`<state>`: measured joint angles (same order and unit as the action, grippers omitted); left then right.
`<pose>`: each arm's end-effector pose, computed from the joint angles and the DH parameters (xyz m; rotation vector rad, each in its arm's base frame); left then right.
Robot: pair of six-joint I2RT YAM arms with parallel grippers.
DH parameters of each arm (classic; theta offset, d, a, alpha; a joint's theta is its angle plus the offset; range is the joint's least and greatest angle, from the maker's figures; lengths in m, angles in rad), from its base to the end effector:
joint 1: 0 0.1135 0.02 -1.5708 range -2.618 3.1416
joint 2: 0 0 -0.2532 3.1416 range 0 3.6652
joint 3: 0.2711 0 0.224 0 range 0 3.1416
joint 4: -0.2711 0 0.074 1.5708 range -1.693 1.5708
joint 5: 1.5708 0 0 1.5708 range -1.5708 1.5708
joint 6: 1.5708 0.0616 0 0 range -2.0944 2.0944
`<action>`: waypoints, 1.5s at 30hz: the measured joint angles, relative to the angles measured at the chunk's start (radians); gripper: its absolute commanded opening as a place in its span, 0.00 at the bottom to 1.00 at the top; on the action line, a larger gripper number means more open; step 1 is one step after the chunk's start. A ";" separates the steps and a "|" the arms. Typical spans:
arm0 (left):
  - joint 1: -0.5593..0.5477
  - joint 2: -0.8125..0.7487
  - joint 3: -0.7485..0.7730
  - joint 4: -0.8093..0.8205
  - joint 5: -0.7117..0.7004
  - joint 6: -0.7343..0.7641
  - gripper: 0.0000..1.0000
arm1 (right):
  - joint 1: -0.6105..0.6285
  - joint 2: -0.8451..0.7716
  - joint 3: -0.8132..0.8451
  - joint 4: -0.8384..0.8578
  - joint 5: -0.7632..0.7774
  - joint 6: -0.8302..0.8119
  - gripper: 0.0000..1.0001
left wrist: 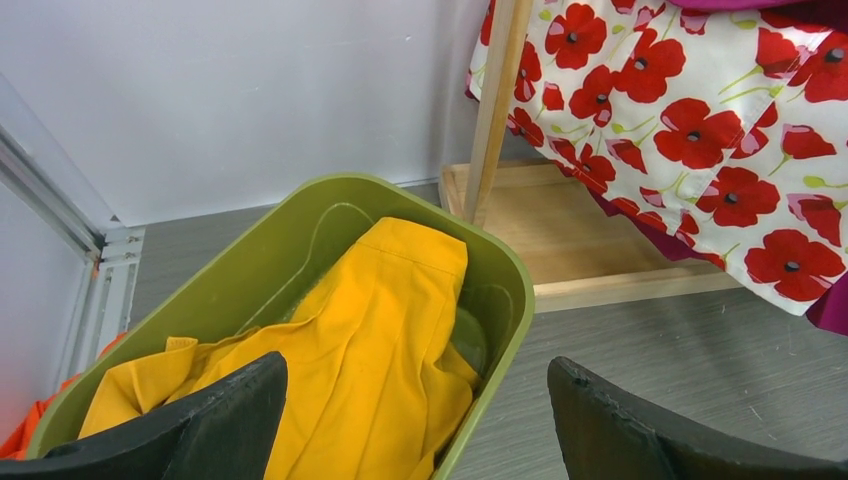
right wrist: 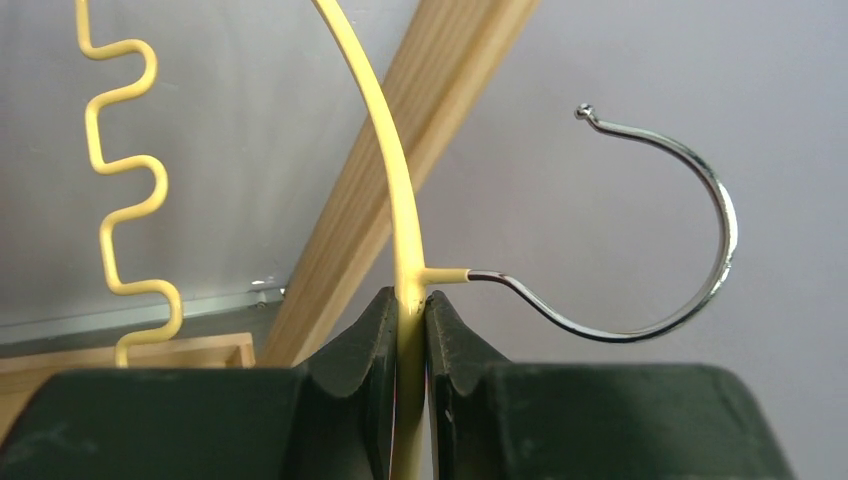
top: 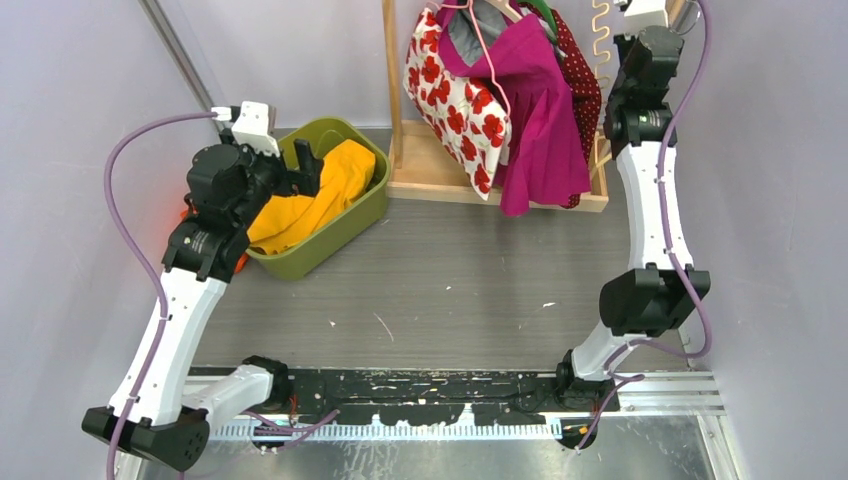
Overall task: Remove the skirt from the hanger
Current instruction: Place the hanger at the clothesline.
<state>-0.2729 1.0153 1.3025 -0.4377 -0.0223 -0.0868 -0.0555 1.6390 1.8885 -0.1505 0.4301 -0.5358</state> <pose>0.2031 -0.0554 0.4270 0.1440 1.7215 -0.2467 0.3590 -0.0457 0.4904 -0.0053 1.5319 -0.7903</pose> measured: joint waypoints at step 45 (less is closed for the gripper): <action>0.000 0.108 0.056 0.000 -0.054 0.043 0.99 | 0.071 0.193 0.272 0.084 -0.139 -0.040 0.01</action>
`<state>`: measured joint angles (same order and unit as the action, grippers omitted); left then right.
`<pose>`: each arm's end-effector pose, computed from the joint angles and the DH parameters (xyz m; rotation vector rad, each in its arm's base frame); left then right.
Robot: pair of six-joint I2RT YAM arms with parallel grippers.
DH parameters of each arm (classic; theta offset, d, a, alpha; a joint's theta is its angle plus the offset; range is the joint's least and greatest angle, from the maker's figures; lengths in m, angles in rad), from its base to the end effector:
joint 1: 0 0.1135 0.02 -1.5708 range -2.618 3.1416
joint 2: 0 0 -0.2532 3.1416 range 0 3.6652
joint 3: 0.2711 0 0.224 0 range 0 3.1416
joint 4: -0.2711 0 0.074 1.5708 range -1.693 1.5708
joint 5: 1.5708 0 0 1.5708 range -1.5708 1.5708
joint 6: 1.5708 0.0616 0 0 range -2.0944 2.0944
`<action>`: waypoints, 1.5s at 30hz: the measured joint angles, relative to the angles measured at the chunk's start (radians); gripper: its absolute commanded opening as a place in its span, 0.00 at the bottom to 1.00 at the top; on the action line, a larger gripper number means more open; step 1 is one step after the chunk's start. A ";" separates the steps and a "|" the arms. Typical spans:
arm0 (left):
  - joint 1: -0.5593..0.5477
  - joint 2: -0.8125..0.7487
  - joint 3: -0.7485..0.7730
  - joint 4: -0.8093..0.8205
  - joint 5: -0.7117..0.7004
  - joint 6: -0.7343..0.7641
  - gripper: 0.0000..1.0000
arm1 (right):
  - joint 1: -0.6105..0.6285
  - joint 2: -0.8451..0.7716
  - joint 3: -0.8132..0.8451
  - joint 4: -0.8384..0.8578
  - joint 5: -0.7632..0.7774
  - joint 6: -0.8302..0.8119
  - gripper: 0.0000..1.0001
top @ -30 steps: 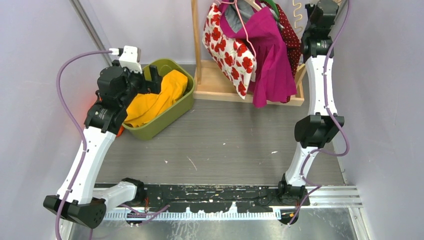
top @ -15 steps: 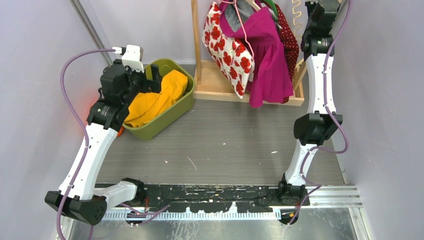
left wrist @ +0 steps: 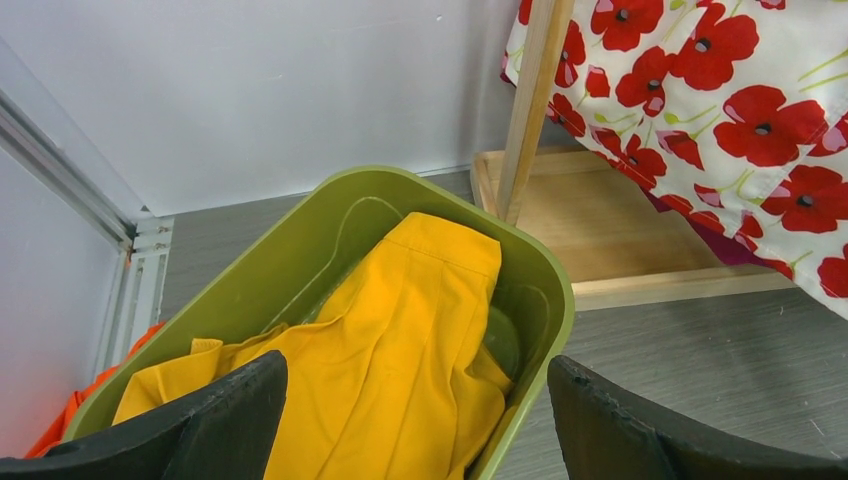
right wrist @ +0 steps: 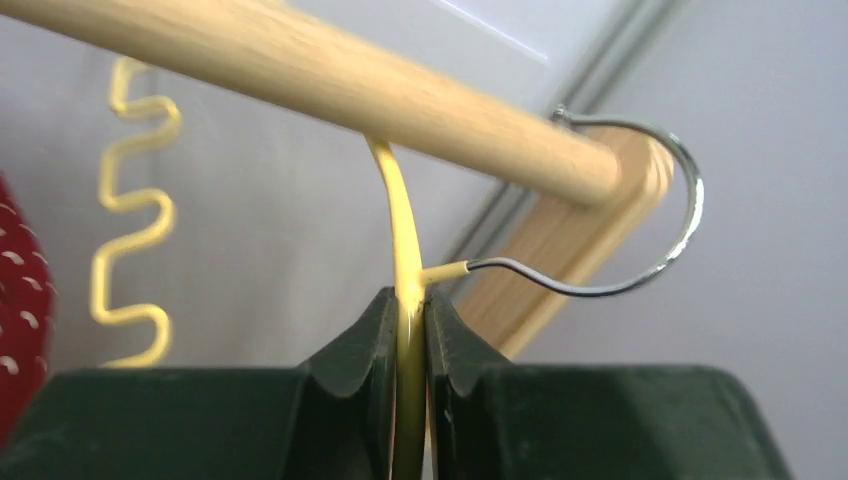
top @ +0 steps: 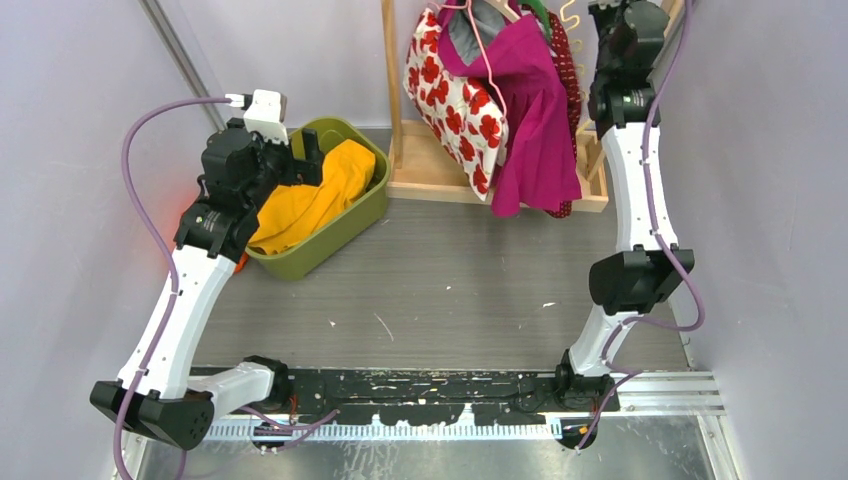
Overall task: Remove the skirt from the hanger
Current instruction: Place the hanger at the clothesline.
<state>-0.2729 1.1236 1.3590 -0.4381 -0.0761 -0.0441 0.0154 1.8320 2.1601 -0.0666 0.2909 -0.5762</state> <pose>0.2314 -0.0599 0.4232 0.1479 1.7696 -0.1617 0.3991 -0.0115 0.5188 -0.1445 1.3429 -0.6651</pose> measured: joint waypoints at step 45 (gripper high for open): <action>0.000 0.009 0.002 -0.024 -0.029 0.025 0.99 | -0.068 0.355 0.248 0.203 -0.139 0.084 0.57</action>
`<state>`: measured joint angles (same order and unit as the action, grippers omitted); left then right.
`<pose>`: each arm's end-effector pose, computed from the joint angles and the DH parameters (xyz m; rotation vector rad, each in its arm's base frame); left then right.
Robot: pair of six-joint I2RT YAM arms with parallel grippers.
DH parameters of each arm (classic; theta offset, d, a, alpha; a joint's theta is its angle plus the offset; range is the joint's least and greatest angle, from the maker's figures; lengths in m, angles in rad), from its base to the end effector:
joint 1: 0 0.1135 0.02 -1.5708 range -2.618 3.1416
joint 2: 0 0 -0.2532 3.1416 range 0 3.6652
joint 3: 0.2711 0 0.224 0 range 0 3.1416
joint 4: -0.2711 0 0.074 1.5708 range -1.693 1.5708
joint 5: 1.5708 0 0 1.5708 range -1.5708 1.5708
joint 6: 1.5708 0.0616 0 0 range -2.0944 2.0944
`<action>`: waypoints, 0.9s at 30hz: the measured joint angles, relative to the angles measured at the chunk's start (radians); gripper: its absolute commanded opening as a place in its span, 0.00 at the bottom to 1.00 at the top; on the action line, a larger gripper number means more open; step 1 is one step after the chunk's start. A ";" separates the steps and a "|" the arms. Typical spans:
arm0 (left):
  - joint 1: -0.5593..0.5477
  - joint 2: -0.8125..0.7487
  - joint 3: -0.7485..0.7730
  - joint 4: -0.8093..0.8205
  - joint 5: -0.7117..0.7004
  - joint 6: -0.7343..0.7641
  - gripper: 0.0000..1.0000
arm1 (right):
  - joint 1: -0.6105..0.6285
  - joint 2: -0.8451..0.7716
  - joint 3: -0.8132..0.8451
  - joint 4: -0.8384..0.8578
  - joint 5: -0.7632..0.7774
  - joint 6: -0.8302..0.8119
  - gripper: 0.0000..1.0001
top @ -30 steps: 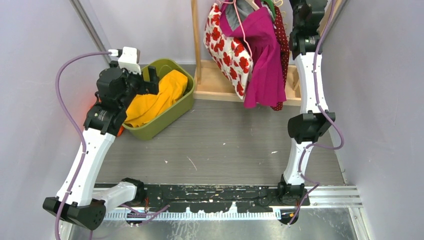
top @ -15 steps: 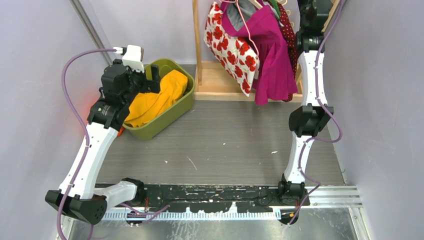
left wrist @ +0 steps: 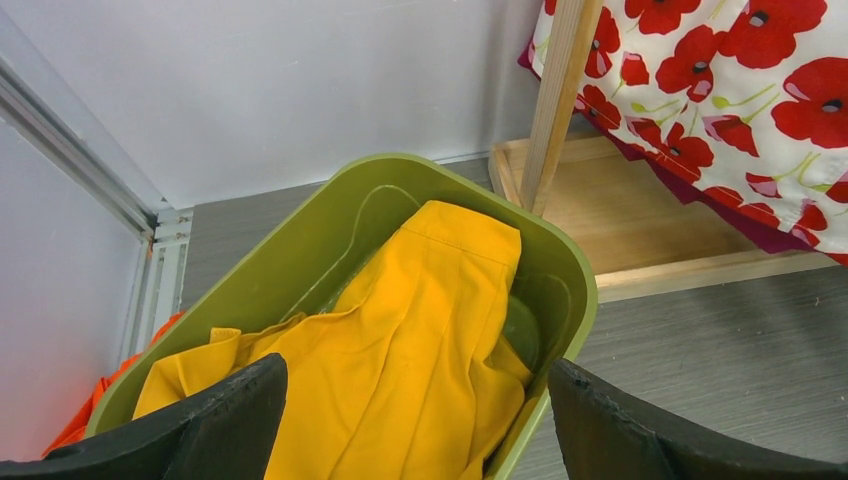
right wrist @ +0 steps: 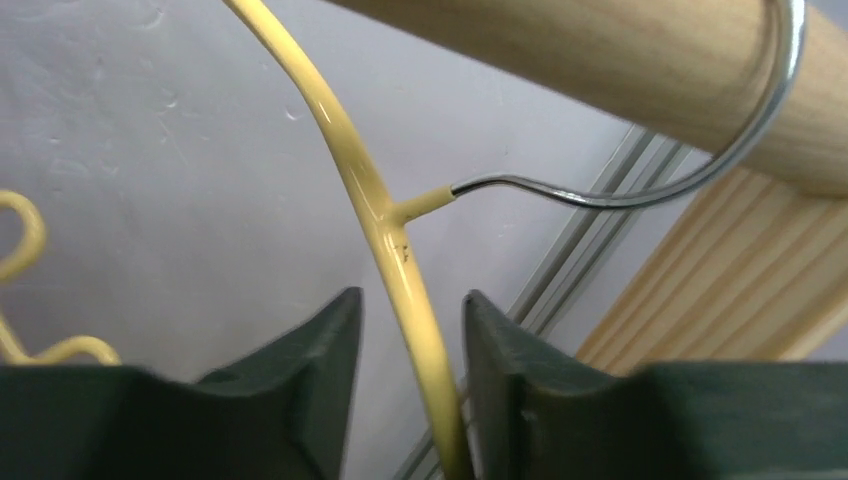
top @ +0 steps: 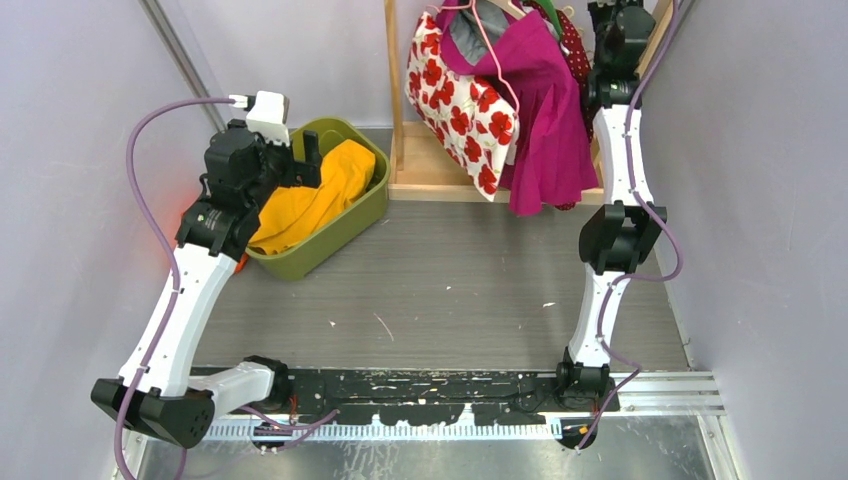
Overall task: Remove the skirt from the hanger
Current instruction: Place the hanger at the clothesline.
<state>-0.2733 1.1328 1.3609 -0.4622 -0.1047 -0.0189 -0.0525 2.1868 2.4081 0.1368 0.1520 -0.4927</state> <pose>0.2336 -0.0588 0.4187 0.1548 1.7984 -0.1138 0.4889 -0.0350 0.4733 -0.1366 1.2289 -0.5673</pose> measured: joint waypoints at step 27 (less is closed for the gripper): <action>0.000 -0.103 -0.055 0.001 0.002 -0.007 0.99 | 0.024 -0.523 -0.419 -0.047 -0.026 0.060 0.92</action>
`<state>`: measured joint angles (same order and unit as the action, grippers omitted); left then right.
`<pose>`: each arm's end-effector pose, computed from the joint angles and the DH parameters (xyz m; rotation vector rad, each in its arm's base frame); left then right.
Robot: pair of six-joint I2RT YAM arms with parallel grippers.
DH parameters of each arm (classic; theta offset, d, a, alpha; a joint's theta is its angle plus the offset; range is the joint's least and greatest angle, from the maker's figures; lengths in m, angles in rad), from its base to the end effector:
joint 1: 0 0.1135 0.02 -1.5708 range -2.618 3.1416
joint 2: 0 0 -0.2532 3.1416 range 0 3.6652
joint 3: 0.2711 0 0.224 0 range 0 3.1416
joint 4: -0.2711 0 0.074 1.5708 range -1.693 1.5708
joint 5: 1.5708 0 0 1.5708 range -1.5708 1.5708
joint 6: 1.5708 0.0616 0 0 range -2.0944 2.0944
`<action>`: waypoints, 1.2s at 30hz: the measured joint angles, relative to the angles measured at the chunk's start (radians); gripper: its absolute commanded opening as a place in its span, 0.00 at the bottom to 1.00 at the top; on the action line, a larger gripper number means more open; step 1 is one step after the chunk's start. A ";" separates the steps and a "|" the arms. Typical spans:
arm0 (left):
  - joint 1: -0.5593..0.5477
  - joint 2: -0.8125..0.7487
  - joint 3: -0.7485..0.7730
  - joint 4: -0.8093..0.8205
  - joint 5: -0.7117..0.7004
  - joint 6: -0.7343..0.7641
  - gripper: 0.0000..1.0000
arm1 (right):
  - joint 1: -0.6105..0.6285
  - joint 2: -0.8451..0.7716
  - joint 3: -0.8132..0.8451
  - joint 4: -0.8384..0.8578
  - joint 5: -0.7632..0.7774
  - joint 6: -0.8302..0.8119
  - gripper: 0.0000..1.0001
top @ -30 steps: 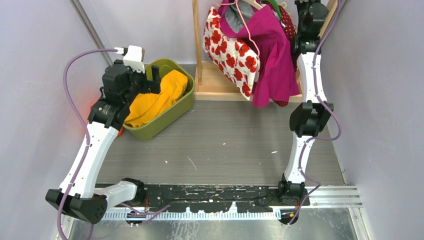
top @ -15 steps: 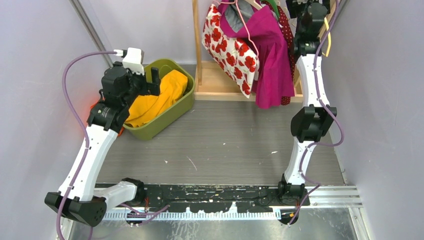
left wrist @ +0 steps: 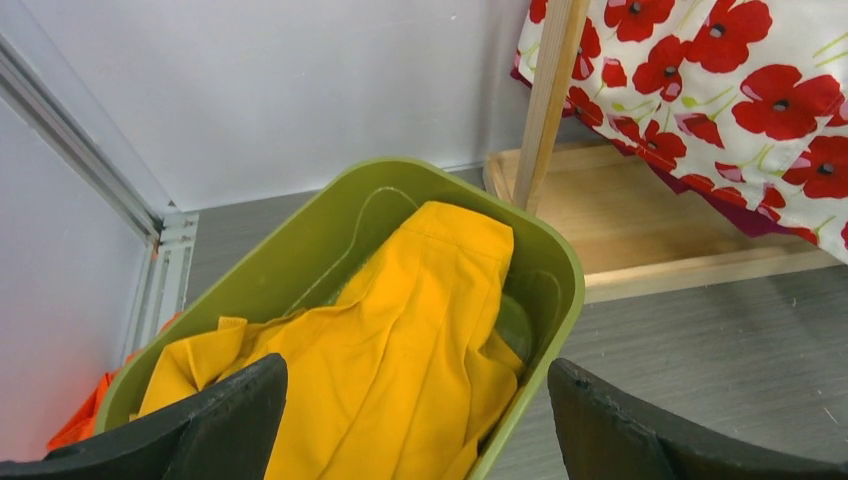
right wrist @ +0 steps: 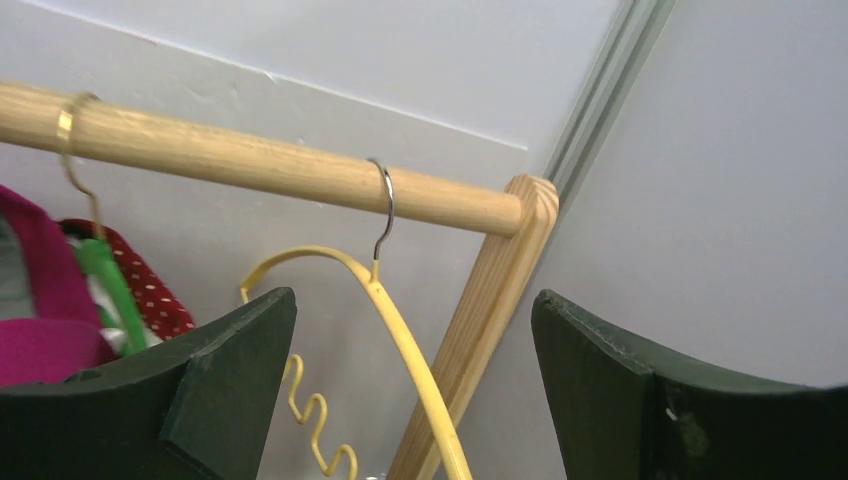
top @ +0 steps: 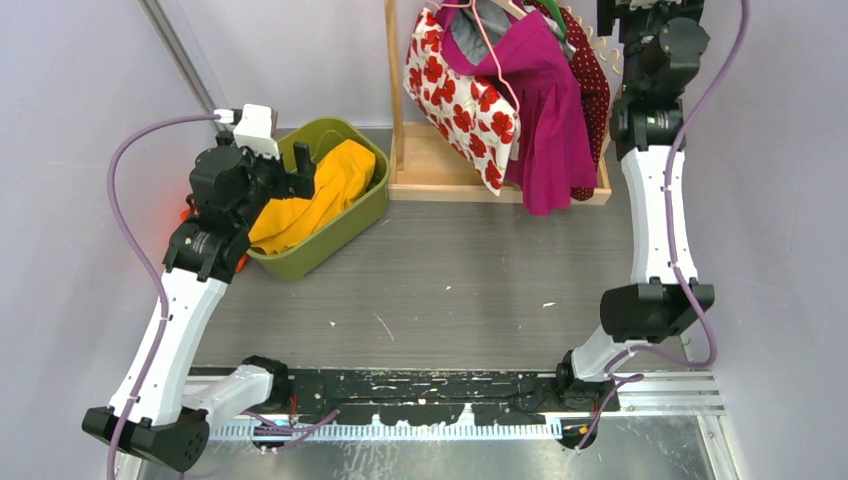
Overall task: Remove the skirt from the hanger
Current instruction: Place the hanger at the clothesline, then pick up the hanger from the clothesline.
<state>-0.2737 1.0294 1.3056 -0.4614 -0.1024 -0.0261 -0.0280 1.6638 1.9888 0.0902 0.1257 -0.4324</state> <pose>0.2075 -0.0517 0.4221 0.1427 1.7510 -0.1286 0.3522 -0.0176 0.5459 -0.1240 1.1655 -0.4797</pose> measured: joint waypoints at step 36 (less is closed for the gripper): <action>0.000 -0.047 -0.026 0.001 0.009 -0.011 0.99 | 0.000 0.302 0.303 -0.188 -0.521 0.507 0.60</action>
<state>-0.2737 0.9829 1.2800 -0.4606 -0.0933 -0.0368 -0.0277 1.9659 2.2913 -0.0978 -0.3950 0.0746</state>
